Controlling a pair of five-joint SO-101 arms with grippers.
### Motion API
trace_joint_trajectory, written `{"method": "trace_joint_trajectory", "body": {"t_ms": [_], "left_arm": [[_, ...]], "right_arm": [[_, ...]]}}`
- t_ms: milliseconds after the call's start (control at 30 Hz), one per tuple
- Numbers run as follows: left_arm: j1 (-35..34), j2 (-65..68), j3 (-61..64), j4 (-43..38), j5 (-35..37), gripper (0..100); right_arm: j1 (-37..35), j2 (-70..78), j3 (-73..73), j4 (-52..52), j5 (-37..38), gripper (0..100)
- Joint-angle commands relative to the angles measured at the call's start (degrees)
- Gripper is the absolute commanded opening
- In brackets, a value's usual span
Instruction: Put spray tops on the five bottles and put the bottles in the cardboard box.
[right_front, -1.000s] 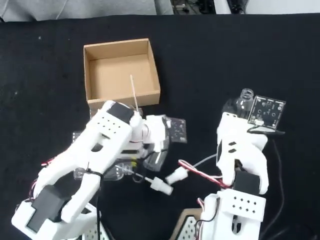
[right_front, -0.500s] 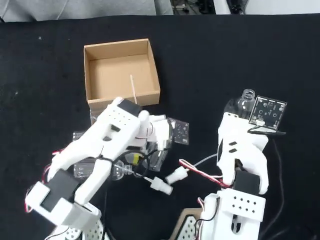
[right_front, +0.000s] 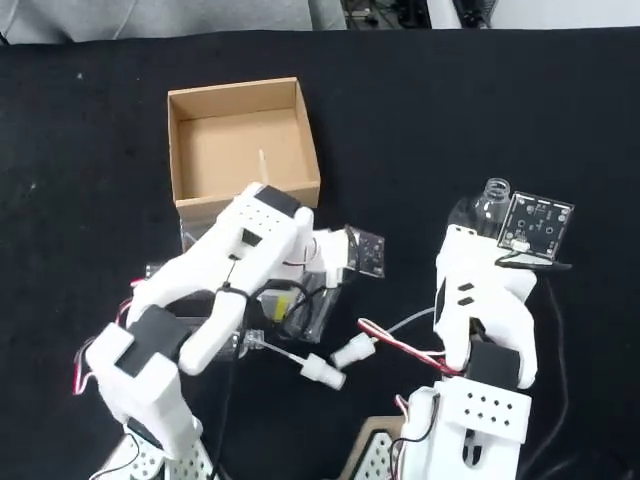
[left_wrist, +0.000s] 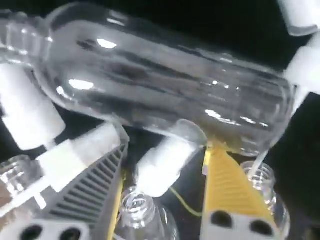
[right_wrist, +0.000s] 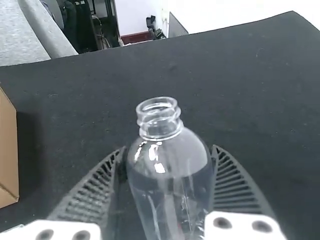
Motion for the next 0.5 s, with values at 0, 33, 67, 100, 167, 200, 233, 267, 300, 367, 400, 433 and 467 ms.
{"method": "trace_joint_trajectory", "body": {"t_ms": [0,33,67,100,167,200,233,267,300,367,400,433,467], "left_arm": [[-0.75,0.97,-3.30,-0.26,-0.26,22],[-0.84,1.49,-3.82,-0.26,-0.18,22],[-1.10,2.11,-4.18,-0.26,-0.18,22],[-1.54,2.64,-4.44,-0.26,-0.18,22],[-2.33,3.52,-5.32,-0.26,-0.18,22],[-2.59,3.87,-5.58,-0.26,-0.18,22],[-3.03,4.13,-5.67,-0.18,-0.18,22],[-3.30,4.22,-5.67,-0.18,-0.18,22],[-3.38,4.31,-5.67,-0.18,-0.18,22],[-3.56,4.57,-5.58,-0.18,-0.09,22],[-3.56,4.75,-5.49,-0.18,0.35,22],[-3.56,4.75,-5.58,-0.26,1.23,22],[-3.47,4.75,-5.58,-0.26,2.02,22]], "right_arm": [[1.23,-1.54,-0.92,-1.58,-0.35,15.8],[1.23,-1.54,-0.92,-1.58,-0.26,15.8],[1.23,-1.54,-0.92,-1.58,-0.26,15.8],[1.23,-1.54,-0.92,-1.58,-0.26,15.8],[1.14,-1.54,-0.92,-1.58,-0.26,15.8],[1.14,-1.54,-0.92,-1.58,-0.26,15.8],[1.14,-1.54,-0.92,-1.58,-0.18,15.8],[1.14,-1.54,-0.92,-1.58,-0.18,15.8],[1.14,-1.54,-0.92,-1.58,-0.18,15.8],[1.14,-1.54,-0.92,-1.58,-0.09,15.8],[1.14,-1.54,-0.92,-1.58,-0.09,15.8],[1.14,-1.54,-0.92,-1.58,-0.09,15.8],[1.14,-1.54,-0.92,-1.58,-0.09,15.8]]}}
